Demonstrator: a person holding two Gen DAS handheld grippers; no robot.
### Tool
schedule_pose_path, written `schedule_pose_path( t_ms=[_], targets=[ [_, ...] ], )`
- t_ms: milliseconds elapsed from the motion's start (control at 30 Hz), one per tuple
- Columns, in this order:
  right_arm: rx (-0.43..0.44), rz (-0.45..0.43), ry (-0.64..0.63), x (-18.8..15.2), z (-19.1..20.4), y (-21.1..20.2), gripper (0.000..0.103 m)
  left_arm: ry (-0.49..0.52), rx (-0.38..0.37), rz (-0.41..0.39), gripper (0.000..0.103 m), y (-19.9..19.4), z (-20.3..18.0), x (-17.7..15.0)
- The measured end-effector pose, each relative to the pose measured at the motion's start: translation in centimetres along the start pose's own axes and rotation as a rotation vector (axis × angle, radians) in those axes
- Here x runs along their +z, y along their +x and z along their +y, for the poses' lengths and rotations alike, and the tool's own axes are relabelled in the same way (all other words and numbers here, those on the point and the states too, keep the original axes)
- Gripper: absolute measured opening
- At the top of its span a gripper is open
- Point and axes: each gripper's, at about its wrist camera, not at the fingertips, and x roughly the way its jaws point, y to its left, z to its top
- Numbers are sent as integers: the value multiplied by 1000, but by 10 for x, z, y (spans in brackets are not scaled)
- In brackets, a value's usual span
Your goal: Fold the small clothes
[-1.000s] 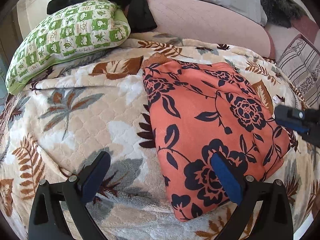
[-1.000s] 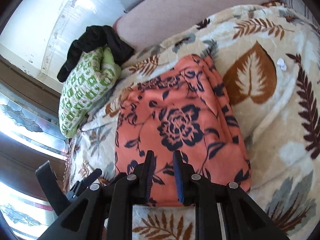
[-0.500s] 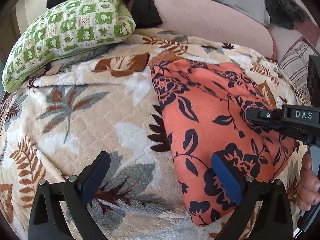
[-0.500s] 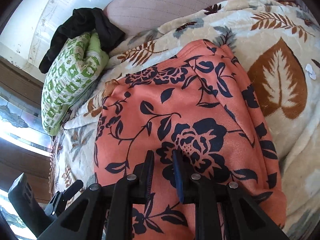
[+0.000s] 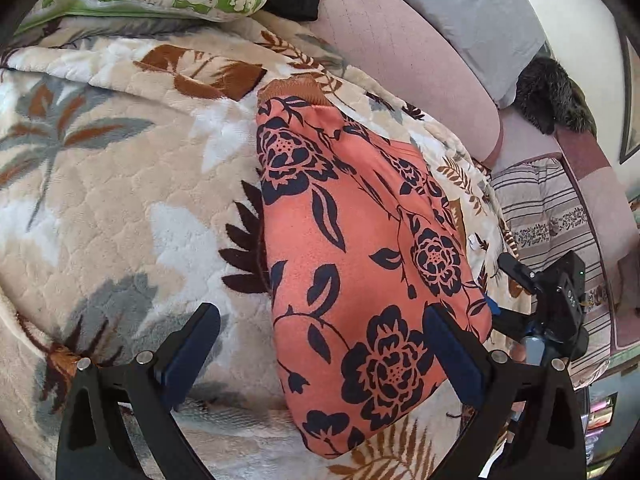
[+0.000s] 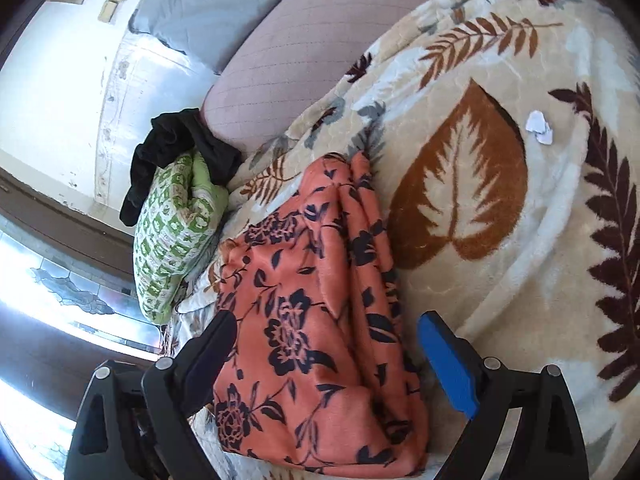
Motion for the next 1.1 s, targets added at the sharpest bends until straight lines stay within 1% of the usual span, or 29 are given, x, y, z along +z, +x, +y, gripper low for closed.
schedule_pose_path(
  t_ms=[67,200,267,333,400,433,467,500,533,567,600,633,667,733,833,933,1100],
  targets=[
    [24,39,33,1,-14,7,94,3,9,22,101,8,-1,2],
    [87,70,71,1,-30,22,94,-6,15,68,101,28,0,3],
    [127,88,77,0,-32,30,94,28,40,55,101,32,-8,2],
    [117,93,51,-3,-26,38,94,64,42,56,101,38,-16,3],
    [125,99,9,-7,-16,45,89,88,44,42,101,43,-23,1],
    [145,115,8,-10,-13,51,80,99,47,27,101,44,-26,0],
    [141,131,10,-14,-10,58,78,115,39,15,99,45,-31,-1],
    [100,117,-21,-19,-4,61,76,137,53,4,93,45,-36,-2],
    [60,105,-69,-22,4,62,72,167,94,-14,87,44,-41,-3],
    [25,100,-100,-25,10,63,60,198,130,-27,83,44,-46,-5],
    [4,96,-100,-26,12,62,53,220,154,-38,75,44,-48,-6],
    [8,91,-84,-25,11,61,49,228,162,-50,67,42,-49,-6],
    [13,78,-75,-26,10,59,44,231,164,-63,62,39,-50,-6],
    [-13,56,-101,-27,16,55,42,237,167,-83,49,32,-51,-4],
    [-51,16,-158,-32,34,47,39,257,179,-112,43,18,-51,-4],
    [-73,-21,-228,-38,55,36,38,289,208,-153,43,0,-57,-6],
    [-65,-60,-310,-54,85,20,38,336,245,-224,42,-39,-66,-18]
  ],
)
